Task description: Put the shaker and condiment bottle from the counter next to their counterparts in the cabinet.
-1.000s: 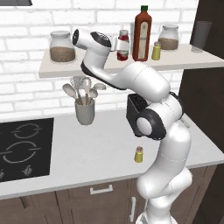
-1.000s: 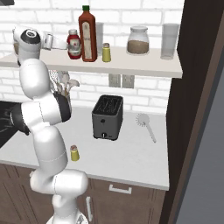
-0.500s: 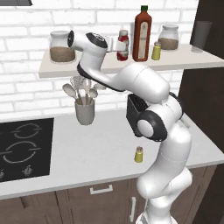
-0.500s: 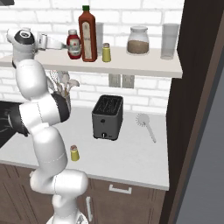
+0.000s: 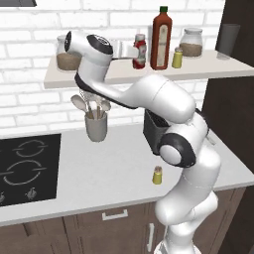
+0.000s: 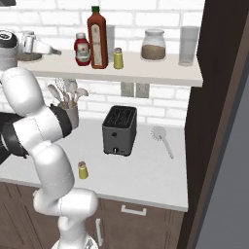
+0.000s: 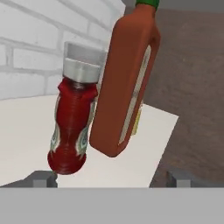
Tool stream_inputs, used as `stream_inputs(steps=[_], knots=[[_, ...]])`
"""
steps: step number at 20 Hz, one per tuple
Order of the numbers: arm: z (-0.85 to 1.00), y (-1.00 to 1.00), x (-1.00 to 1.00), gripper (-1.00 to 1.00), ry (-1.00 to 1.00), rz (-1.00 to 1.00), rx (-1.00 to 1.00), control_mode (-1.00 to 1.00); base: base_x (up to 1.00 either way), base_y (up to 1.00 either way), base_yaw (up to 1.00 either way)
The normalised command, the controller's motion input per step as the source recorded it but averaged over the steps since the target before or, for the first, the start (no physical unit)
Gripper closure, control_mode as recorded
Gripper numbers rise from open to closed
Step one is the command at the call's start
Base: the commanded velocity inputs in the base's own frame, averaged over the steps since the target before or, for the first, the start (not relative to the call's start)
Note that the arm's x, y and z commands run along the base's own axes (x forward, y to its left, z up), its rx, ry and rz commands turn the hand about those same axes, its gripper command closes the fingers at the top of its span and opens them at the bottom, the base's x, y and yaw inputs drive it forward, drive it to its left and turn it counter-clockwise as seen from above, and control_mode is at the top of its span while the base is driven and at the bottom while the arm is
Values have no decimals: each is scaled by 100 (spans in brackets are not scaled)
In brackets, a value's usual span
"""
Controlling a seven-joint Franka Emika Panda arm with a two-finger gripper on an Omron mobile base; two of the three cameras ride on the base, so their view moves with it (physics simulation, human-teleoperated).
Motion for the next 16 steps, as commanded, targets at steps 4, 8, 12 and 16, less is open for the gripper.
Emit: stream_inputs(steps=[4, 8, 12, 16], knots=[[-5, -3, -100, -100, 0, -4, -2, -100, 0, 0, 0], [-27, -7, -100, -100, 0, -5, -1, -100, 0, 0, 0], [-44, -2, -100, -100, 0, -2, -5, -100, 0, 0, 0], [-58, 0, -100, -100, 0, -1, -9, -100, 0, 0, 0]])
